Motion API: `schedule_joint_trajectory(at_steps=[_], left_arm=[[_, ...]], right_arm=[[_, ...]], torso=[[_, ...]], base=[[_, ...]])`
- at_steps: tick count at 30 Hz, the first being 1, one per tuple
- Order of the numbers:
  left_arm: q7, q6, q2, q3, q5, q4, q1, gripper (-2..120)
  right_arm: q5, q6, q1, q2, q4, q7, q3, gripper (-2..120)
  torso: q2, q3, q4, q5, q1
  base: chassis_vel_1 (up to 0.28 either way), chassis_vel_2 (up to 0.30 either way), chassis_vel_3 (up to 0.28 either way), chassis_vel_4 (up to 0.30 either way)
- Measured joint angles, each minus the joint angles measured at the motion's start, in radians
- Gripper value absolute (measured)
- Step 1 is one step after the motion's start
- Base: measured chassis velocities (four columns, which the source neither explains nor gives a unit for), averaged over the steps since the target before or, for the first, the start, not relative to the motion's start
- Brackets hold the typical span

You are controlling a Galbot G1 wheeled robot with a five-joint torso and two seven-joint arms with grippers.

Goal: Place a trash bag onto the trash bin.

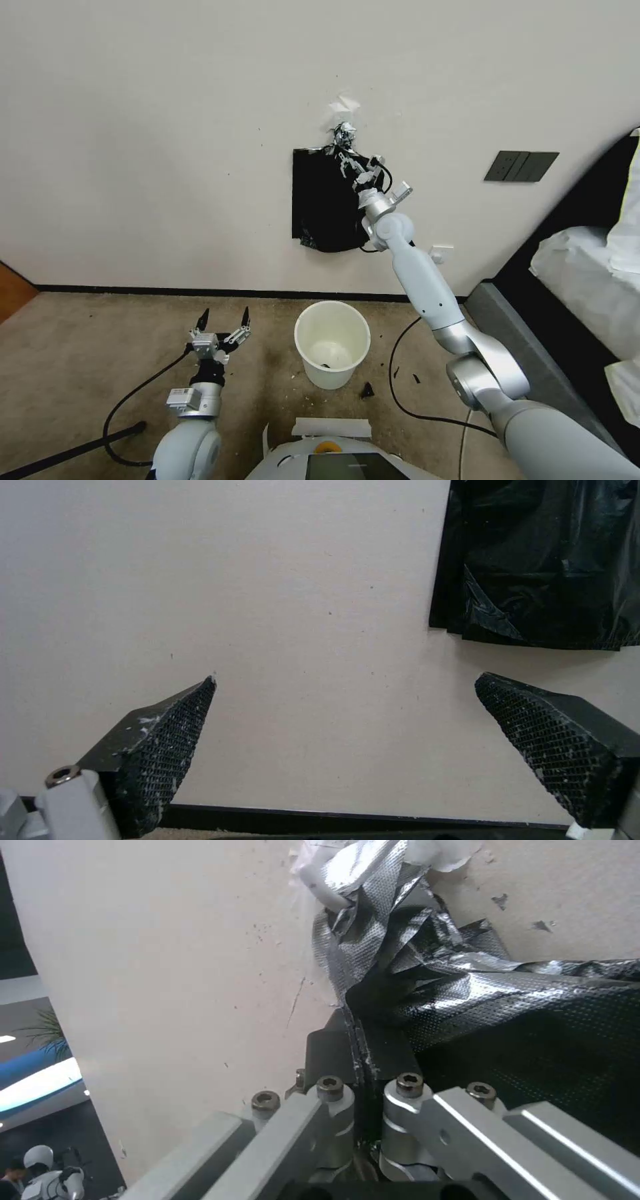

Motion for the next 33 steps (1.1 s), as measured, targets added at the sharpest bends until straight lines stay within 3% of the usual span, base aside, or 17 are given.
schedule_joint_trajectory(at_steps=[13,33], left_arm=[[-0.001,0.000,-0.008,0.014,0.003,-0.001,0.000,100],[0.001,-0.004,-0.028,0.042,0.006,-0.004,-0.018,100]], right_arm=[[0.006,0.031,-0.197,-0.086,0.233,-0.005,-0.005,0],[-0.068,0.027,-0.466,-0.157,0.425,0.091,0.001,0]], torso=[[0.000,0.000,-0.0003,0.0001,0.000],[0.000,0.000,-0.0002,0.0001,0.000]], base=[[0.000,0.000,0.000,0.000],[0.000,0.000,0.000,0.000]])
